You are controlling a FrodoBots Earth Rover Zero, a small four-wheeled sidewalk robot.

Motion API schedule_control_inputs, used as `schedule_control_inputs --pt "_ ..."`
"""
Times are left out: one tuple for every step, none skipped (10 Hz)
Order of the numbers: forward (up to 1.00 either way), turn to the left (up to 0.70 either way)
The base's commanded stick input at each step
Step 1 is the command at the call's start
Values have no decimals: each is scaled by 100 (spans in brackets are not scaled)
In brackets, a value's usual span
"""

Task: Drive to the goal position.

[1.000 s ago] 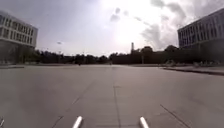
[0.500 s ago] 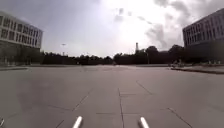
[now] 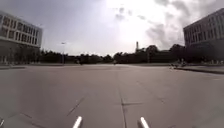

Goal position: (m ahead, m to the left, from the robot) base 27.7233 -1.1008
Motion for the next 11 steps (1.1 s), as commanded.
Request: schedule_control_inputs --pt "100 25" --pt "100 -1" --pt "100 -2" --pt "100 -4" --pt "100 -37" --pt "100 -13" --pt "100 -1" --pt "100 -1" --pt "100 -1" --pt "100 -1" --pt "100 -1"
